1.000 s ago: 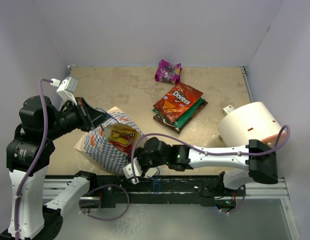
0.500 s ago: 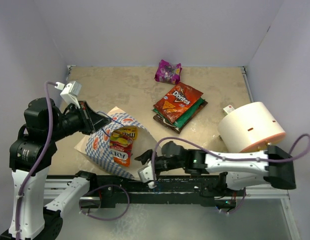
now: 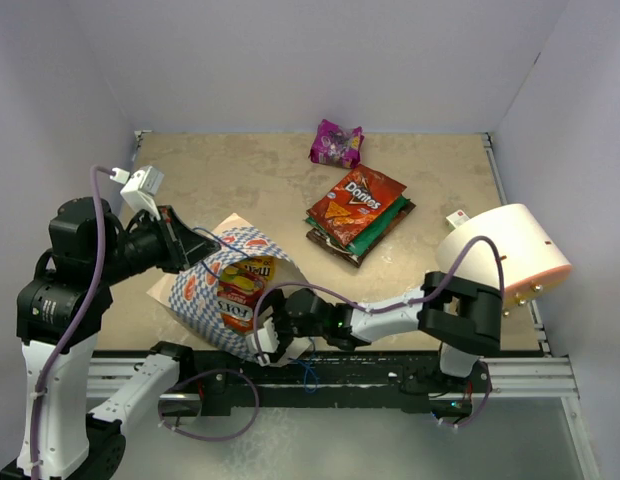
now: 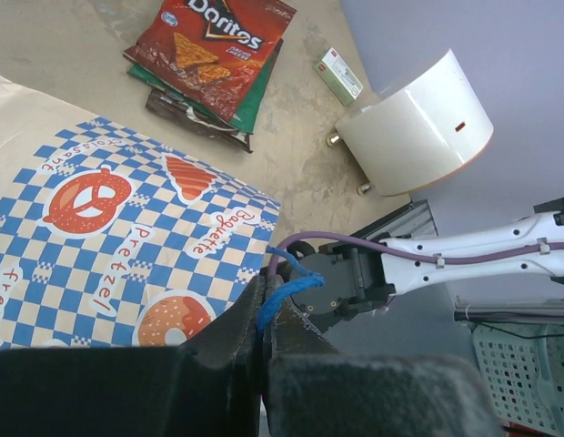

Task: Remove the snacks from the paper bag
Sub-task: Adjust the paper bag at the center of the board.

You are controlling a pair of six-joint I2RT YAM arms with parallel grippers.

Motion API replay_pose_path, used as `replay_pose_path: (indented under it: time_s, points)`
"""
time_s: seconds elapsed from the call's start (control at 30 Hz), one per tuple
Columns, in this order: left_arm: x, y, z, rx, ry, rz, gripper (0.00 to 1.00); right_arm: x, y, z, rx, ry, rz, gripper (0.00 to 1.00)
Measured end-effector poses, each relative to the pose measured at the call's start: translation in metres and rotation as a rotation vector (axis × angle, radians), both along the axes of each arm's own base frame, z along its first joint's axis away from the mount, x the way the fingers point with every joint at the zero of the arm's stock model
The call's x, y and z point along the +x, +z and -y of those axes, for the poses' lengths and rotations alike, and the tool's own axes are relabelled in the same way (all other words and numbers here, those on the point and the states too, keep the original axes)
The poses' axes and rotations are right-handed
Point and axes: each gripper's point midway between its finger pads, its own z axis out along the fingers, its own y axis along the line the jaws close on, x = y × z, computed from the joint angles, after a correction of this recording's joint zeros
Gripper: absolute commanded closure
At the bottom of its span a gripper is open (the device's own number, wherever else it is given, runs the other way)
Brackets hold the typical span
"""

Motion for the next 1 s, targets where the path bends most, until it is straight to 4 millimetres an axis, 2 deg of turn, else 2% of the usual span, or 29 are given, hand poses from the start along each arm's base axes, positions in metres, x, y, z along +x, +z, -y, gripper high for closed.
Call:
replay_pose_path:
  time_s: [0.17, 0.3, 0.33, 0.37, 0.4, 0.67, 0.7, 0.87, 1.0]
  points:
    - [0.001, 0.001, -0.003, 0.008, 0.019, 0.005, 1.0, 0.031, -0.003, -0.021, 0.06, -0.047, 0.014, 0.12]
    - [0.006, -0.001, -0.007, 0.019, 0.054, 0.0, 1.0, 0.06, -0.003, -0.036, 0.093, -0.07, -0.002, 0.21]
    - [0.007, -0.002, -0.008, 0.023, 0.065, -0.001, 1.0, 0.07, 0.0, -0.04, 0.105, -0.076, -0.006, 0.27]
    - [0.009, -0.002, -0.01, 0.025, 0.076, -0.003, 1.0, 0.078, 0.002, -0.044, 0.116, -0.081, -0.007, 0.41]
    - [0.011, -0.003, -0.012, 0.028, 0.099, -0.009, 1.0, 0.087, 0.005, -0.049, 0.129, -0.086, -0.01, 0.49]
    - [0.034, -0.029, -0.038, 0.109, 0.295, -0.119, 1.0, 0.146, 0.033, -0.085, 0.231, -0.065, -0.031, 0.97]
    - [0.039, -0.033, -0.041, 0.128, 0.313, -0.141, 1.0, 0.15, 0.036, -0.087, 0.238, -0.061, -0.034, 1.0]
    - [0.062, -0.045, -0.052, 0.199, 0.388, -0.191, 1.0, 0.164, 0.05, -0.088, 0.267, -0.061, -0.072, 1.0]
    - [0.061, -0.048, -0.064, 0.24, 0.446, -0.196, 1.0, 0.162, 0.061, -0.085, 0.278, -0.071, -0.126, 1.0]
